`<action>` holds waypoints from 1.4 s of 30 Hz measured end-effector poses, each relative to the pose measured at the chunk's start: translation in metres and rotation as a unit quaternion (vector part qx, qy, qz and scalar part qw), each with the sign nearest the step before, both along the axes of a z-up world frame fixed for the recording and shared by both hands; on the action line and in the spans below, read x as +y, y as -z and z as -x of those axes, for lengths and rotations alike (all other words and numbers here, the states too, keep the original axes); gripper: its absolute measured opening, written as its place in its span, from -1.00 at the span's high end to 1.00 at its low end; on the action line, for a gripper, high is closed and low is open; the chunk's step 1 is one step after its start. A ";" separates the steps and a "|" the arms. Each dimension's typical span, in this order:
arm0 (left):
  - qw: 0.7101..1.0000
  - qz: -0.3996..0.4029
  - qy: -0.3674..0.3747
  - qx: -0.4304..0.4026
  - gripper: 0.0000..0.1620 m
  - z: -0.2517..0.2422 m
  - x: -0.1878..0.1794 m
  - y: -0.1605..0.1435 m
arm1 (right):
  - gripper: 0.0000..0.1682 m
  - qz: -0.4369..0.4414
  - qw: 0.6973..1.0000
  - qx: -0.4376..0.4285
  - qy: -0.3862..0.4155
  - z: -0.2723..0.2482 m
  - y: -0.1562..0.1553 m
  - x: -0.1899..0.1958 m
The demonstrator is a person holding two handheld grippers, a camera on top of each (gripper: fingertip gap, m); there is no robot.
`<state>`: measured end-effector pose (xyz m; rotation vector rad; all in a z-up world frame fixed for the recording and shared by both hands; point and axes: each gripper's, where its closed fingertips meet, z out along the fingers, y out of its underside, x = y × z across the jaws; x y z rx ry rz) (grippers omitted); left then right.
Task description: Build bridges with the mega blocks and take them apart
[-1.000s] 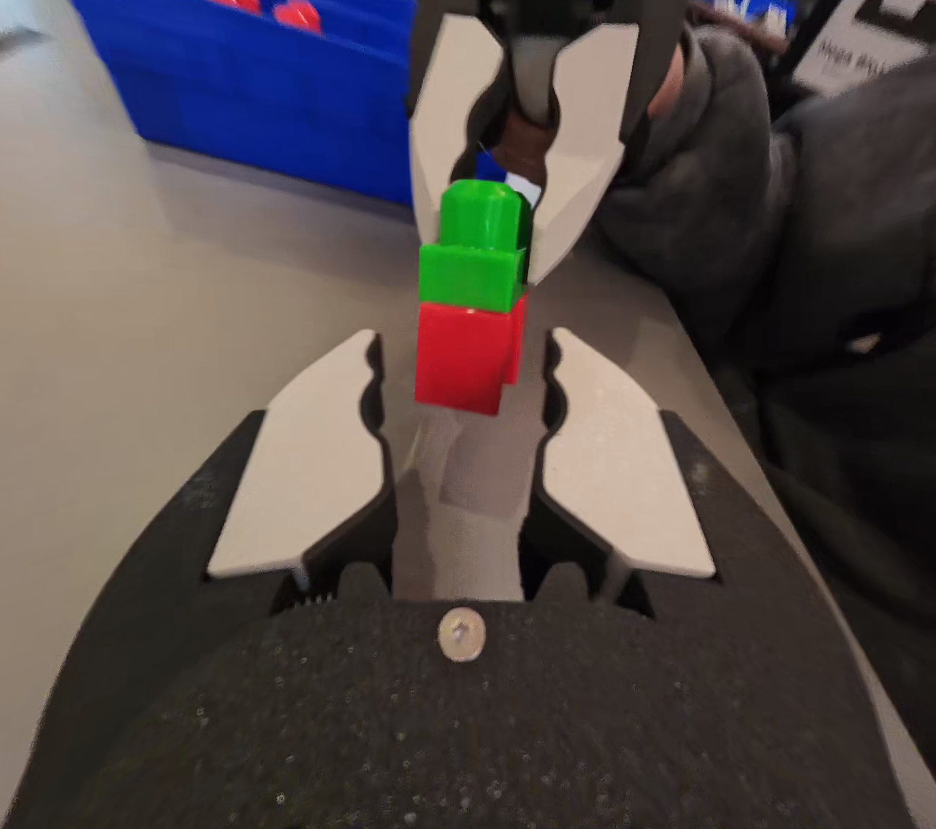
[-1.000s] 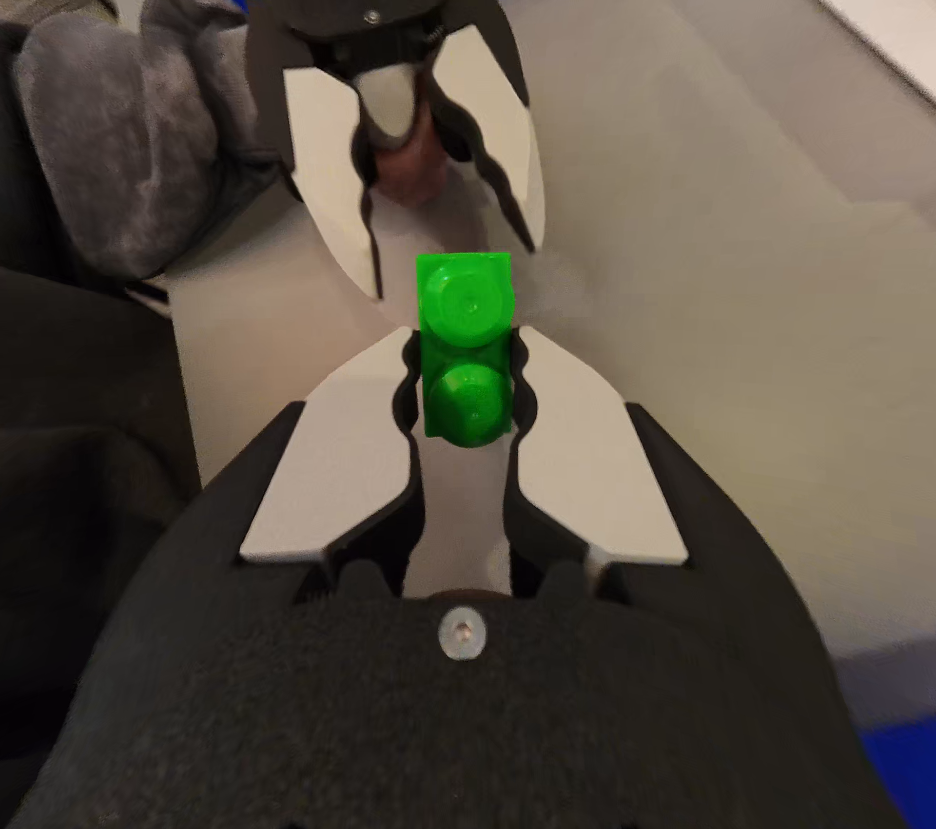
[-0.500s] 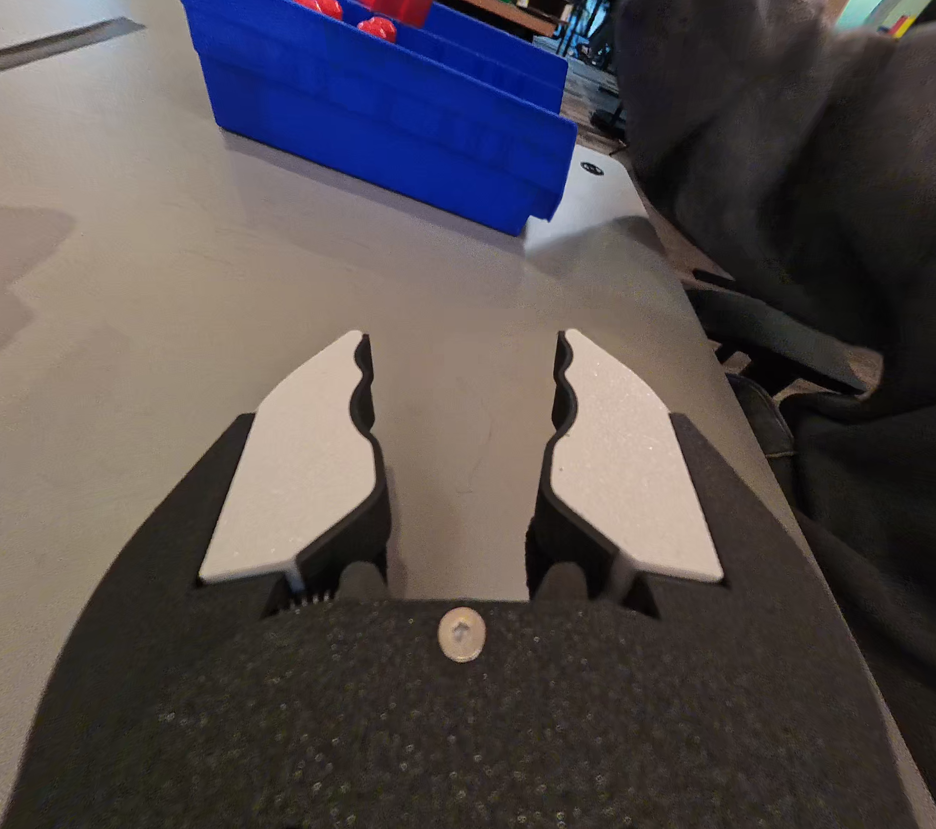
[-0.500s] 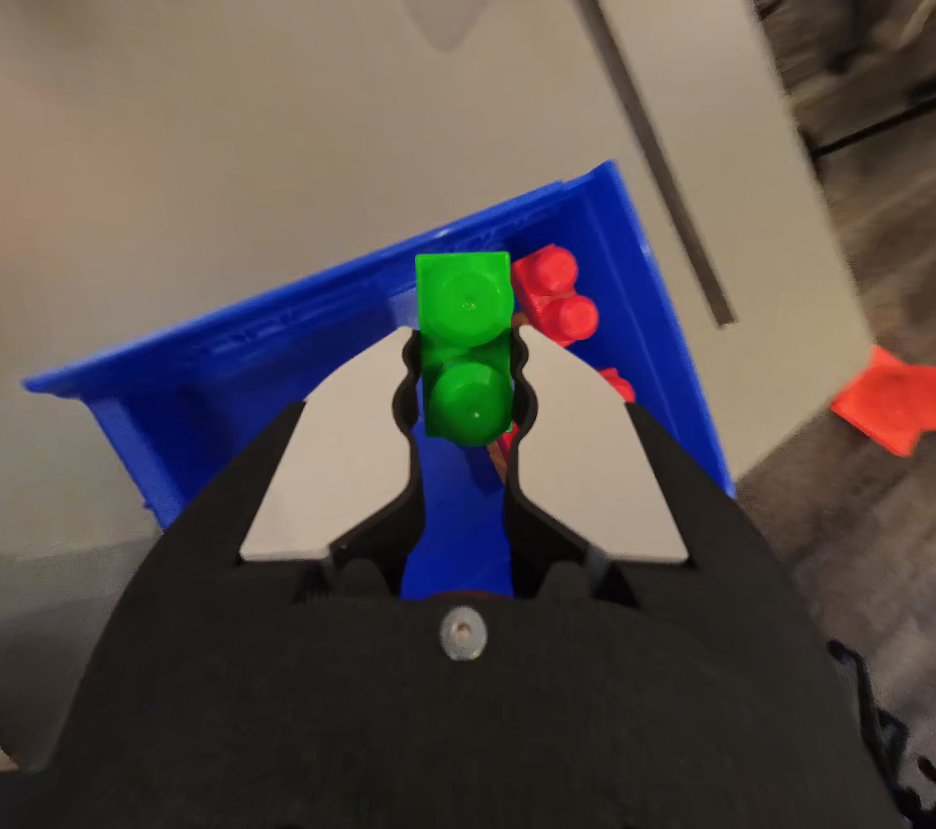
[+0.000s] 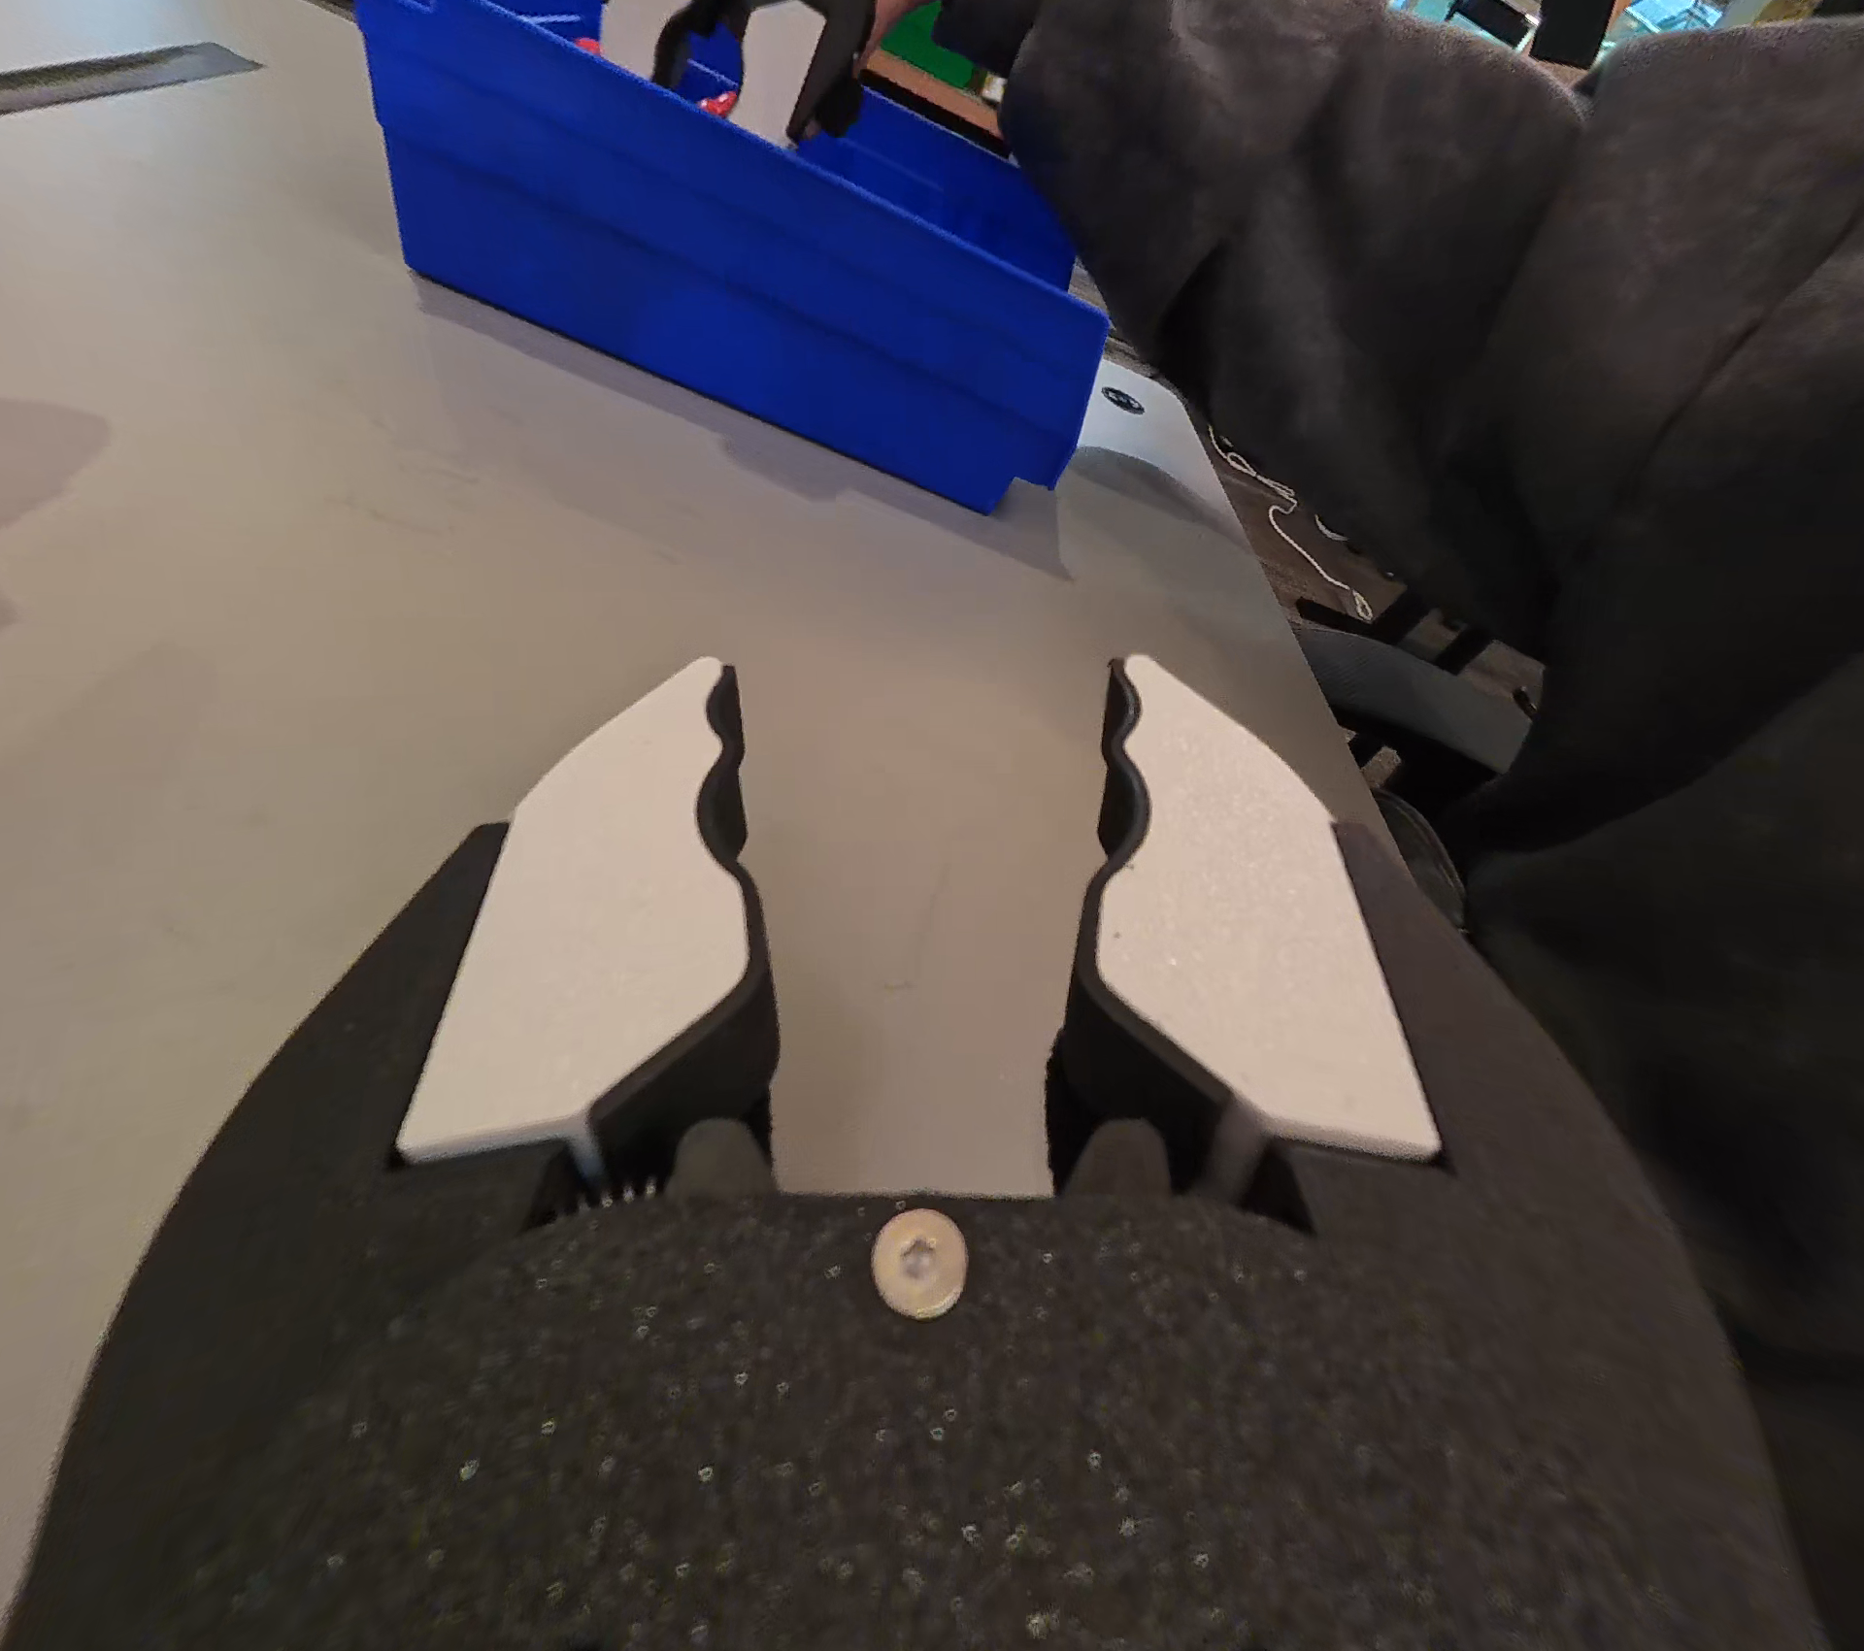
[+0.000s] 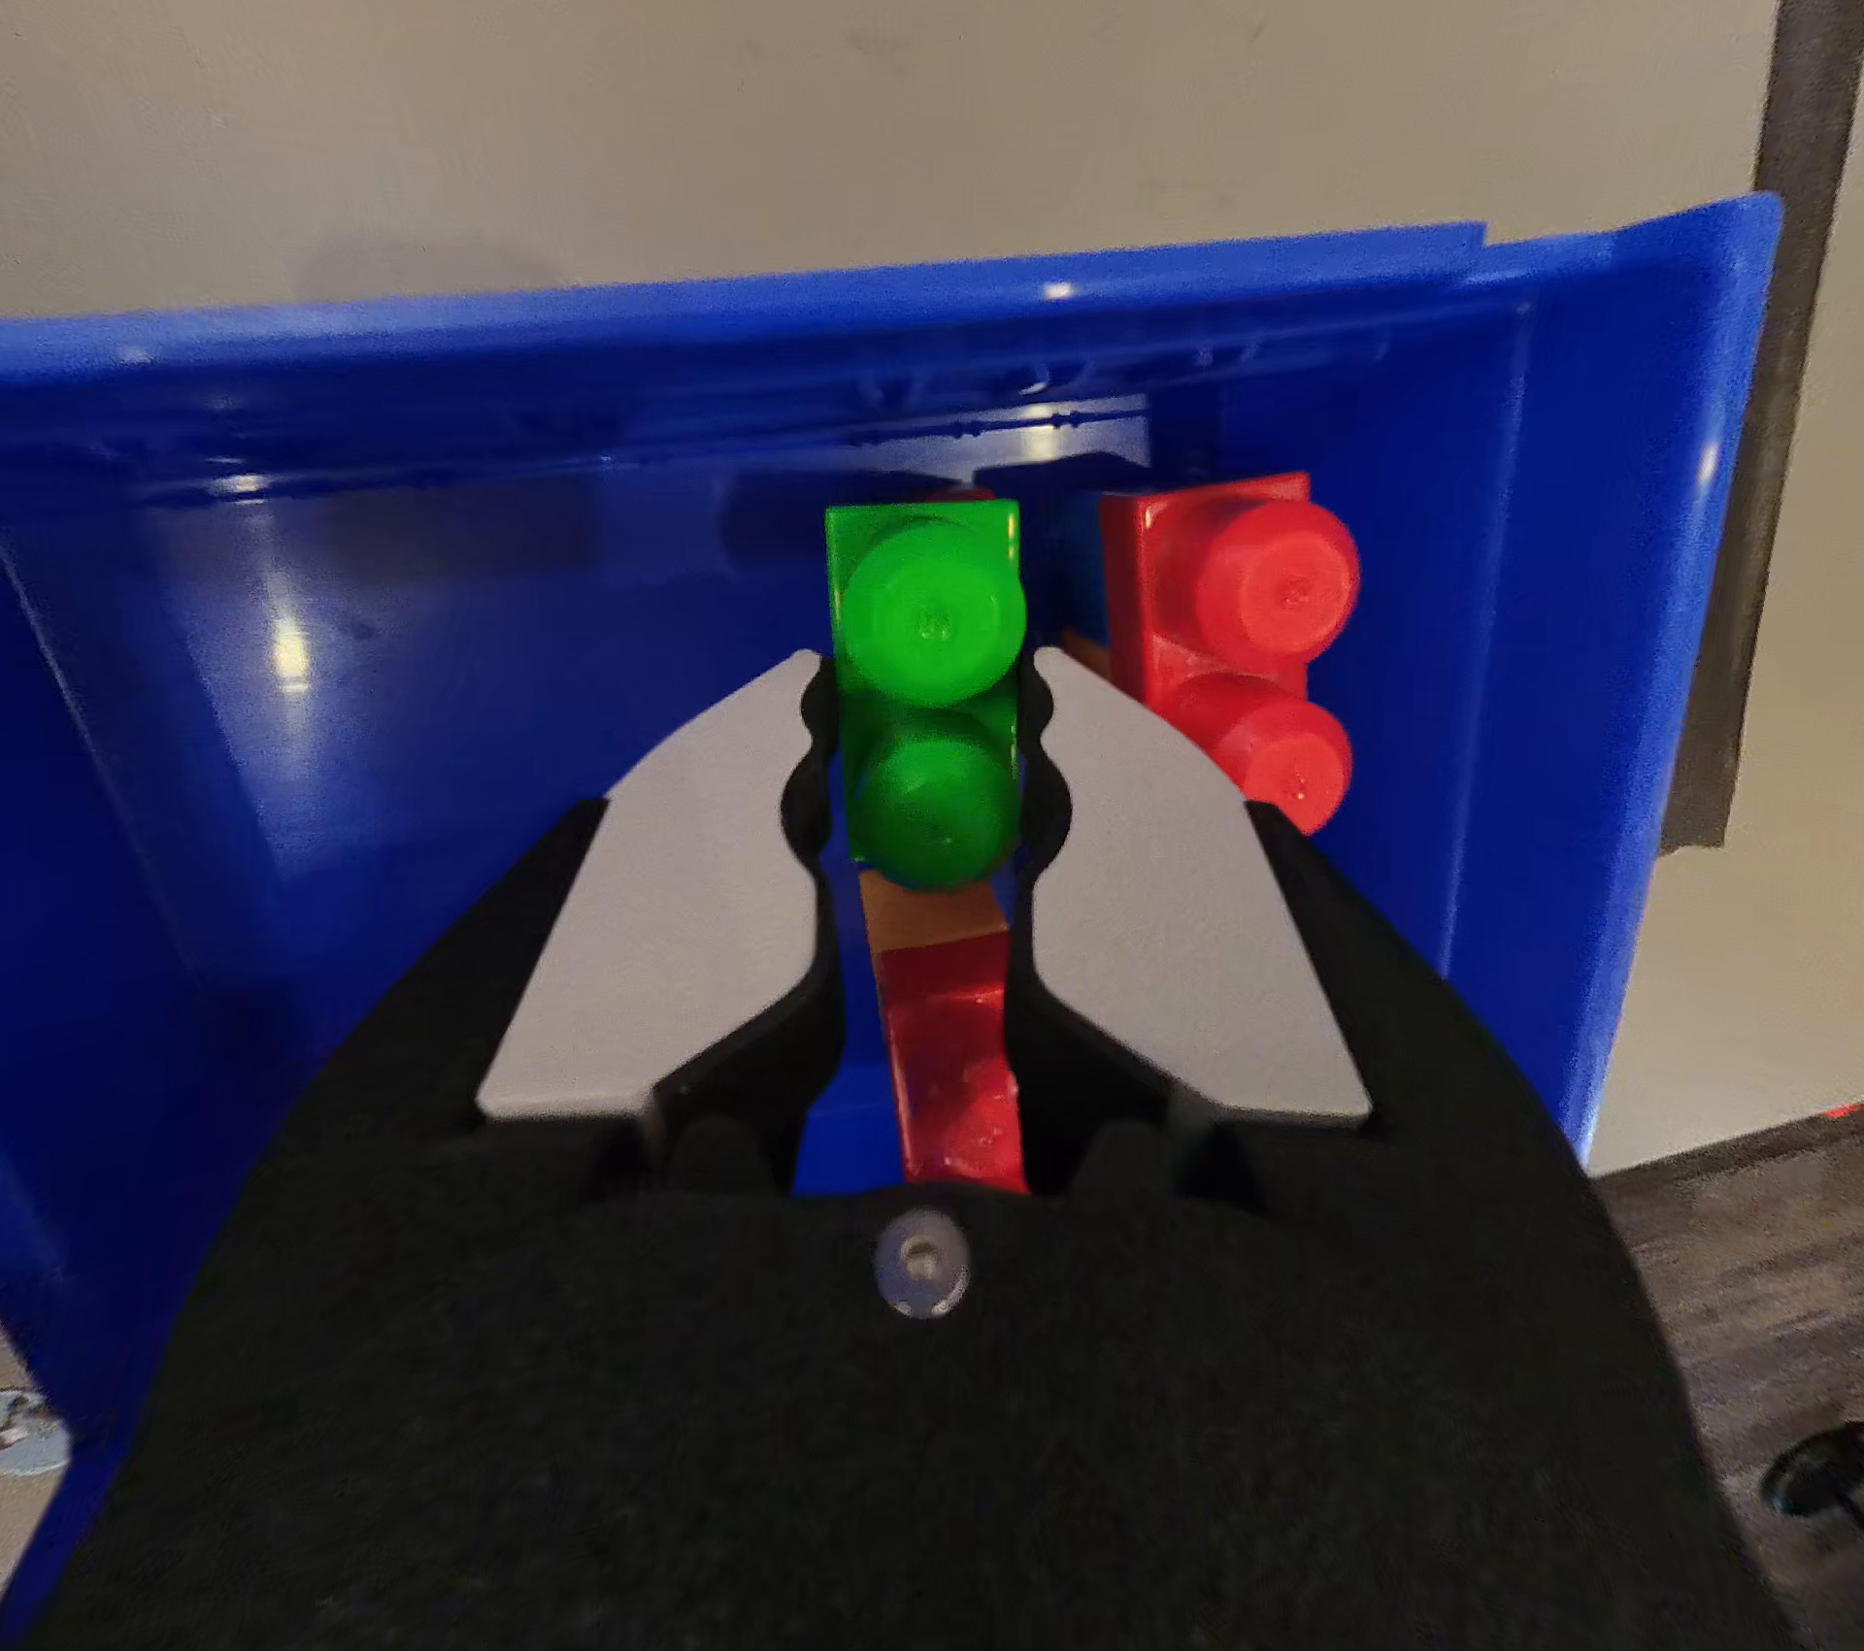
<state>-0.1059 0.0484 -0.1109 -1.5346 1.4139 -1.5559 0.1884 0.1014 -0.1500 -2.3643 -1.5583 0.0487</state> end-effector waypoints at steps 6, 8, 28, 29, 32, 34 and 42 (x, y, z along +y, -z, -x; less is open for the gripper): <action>1.000 0.008 0.004 -0.002 0.14 -0.001 -0.002 -0.001 | 0.50 -0.095 0.995 0.008 0.021 -0.008 -0.058 0.006; 1.000 0.004 -0.008 -0.009 0.11 -0.002 0.000 -0.003 | 0.52 -0.165 0.983 0.040 0.071 0.000 -0.109 0.004; 0.981 -0.063 -0.174 0.053 0.00 0.086 -0.074 -0.035 | 0.32 -0.259 0.818 0.479 0.183 0.273 -0.064 -0.093; 0.979 -0.077 -0.174 0.068 0.00 0.099 -0.081 -0.035 | 0.31 -0.261 0.824 0.470 0.178 0.274 -0.061 -0.093; 0.968 -0.121 -0.194 0.101 0.00 0.147 -0.090 -0.041 | 0.33 -0.242 0.823 0.485 0.171 0.276 -0.058 -0.094; 0.955 -0.148 -0.222 0.126 0.03 0.186 -0.078 -0.050 | 0.35 -0.227 0.821 0.494 0.175 0.275 -0.053 -0.094; 0.885 -0.247 -0.267 0.290 0.04 0.290 0.057 -0.046 | 0.41 -0.214 0.828 0.489 0.169 0.277 -0.042 -0.090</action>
